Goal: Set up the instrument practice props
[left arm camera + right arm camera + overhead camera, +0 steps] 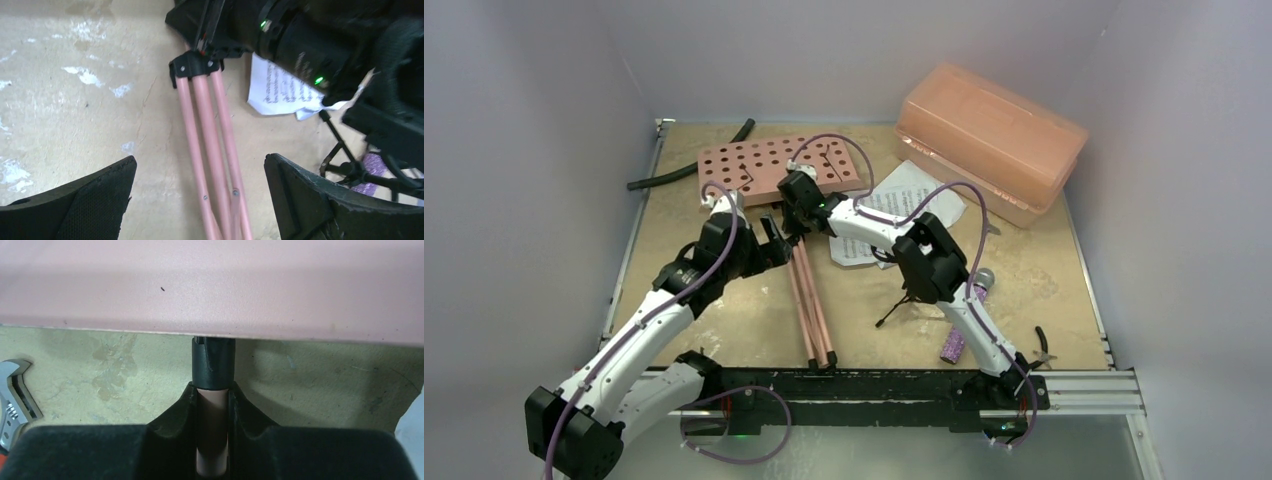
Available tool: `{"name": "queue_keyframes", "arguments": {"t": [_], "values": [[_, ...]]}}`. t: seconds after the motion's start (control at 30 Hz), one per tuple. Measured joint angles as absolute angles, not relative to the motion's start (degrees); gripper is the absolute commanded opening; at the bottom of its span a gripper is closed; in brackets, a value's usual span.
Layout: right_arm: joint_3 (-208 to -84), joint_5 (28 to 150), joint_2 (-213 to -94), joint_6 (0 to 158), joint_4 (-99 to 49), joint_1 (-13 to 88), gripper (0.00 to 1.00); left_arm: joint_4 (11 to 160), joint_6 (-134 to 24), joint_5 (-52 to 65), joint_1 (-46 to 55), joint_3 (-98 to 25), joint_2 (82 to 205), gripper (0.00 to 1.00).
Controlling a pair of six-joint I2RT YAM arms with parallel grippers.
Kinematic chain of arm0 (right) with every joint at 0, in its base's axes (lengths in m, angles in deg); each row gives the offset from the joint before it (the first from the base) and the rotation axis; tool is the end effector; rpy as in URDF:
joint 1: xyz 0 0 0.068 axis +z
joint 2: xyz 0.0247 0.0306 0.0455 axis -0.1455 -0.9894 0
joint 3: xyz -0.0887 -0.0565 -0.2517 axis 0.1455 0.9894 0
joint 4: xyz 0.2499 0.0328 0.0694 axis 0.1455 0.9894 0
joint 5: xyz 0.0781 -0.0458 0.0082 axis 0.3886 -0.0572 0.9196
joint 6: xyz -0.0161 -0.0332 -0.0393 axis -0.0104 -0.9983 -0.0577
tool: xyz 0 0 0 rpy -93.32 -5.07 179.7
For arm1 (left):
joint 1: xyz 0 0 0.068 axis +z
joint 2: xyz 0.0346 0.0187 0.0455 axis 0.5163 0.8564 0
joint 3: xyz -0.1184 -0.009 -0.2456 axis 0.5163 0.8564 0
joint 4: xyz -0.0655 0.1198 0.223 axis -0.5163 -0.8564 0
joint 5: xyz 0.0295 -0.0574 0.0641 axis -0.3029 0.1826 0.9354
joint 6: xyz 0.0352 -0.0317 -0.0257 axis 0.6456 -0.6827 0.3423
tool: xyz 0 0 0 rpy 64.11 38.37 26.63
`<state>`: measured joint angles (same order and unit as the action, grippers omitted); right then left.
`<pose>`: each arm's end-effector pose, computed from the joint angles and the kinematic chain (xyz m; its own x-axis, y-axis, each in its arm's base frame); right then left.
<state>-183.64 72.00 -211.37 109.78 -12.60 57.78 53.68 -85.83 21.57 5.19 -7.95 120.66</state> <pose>0.3633 0.4149 0.1681 -0.7243 0.0794 -0.6848 -0.2802 0.8737 0.3977 0.1773 -0.0814 0.2769 -0.6456 -0.4335 -0.6287 -0.1220 0.8712 -0.4754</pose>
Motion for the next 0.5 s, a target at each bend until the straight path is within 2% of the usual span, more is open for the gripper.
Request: {"name": "queue_keyframes", "arguments": {"t": [0.23, 0.5], "values": [[-176.9, 74.6, -208.3, 110.8, -18.4, 57.0, 0.00, 54.3, -85.6, 18.7, 5.2, -0.8, 121.6, 0.92], [-171.5, 75.4, -205.1, 110.7, -20.7, 56.8, 0.00, 59.3, -87.2, 14.0, 5.2, 6.0, 122.9, 0.78]]}}
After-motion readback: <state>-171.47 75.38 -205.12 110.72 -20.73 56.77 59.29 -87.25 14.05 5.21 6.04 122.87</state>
